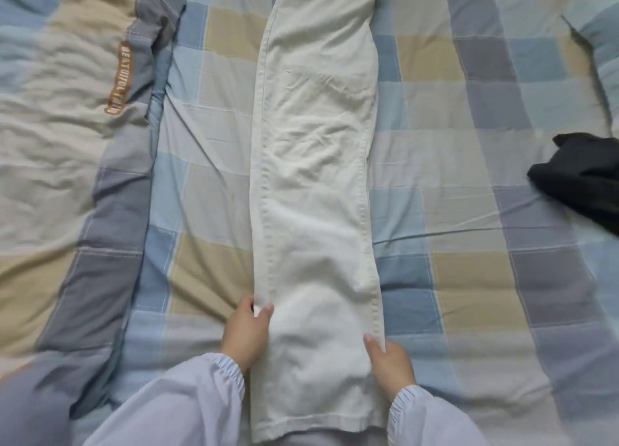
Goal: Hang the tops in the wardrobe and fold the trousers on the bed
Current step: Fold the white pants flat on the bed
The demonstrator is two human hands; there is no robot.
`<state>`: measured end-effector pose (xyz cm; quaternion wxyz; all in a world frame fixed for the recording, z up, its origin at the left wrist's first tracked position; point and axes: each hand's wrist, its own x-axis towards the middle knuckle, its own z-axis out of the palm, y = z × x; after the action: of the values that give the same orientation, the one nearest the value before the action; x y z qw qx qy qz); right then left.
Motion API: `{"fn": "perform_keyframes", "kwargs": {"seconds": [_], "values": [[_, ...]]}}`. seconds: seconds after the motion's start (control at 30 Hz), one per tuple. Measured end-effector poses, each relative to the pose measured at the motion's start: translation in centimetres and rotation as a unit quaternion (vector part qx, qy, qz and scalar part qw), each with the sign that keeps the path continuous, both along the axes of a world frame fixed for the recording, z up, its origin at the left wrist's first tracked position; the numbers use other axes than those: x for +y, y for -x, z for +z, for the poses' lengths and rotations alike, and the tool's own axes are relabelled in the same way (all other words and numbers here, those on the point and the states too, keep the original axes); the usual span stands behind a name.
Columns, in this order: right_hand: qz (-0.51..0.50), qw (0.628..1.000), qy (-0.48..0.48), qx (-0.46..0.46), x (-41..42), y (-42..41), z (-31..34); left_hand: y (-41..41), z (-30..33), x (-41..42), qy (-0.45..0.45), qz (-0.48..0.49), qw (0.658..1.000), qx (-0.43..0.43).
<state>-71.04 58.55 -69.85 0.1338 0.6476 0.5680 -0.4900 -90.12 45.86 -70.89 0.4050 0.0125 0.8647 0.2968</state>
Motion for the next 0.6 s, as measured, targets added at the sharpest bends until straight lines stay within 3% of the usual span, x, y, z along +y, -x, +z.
{"fn": "perform_keyframes", "kwargs": {"seconds": [0.13,0.2,0.33,0.5,0.6], "values": [[-0.051,0.997,-0.016,0.049,-2.3,-0.9,1.4,-2.0,2.1,-2.3,-0.017,0.104,0.988,0.113],[-0.039,0.998,-0.012,0.042,-3.3,-2.0,1.4,-3.1,2.3,-4.1,-0.008,0.089,0.993,0.080],[0.008,1.000,0.017,0.013,-5.8,-5.4,0.7,-6.2,1.5,-7.3,0.048,-0.047,0.998,0.000],[-0.032,0.998,-0.045,0.039,-7.1,-6.2,1.9,-9.1,2.7,-8.5,-0.120,0.105,0.985,-0.064],[-0.025,0.998,-0.045,0.017,-7.4,-6.0,1.7,-10.1,3.1,-9.3,-0.095,0.117,0.988,-0.036]]}}
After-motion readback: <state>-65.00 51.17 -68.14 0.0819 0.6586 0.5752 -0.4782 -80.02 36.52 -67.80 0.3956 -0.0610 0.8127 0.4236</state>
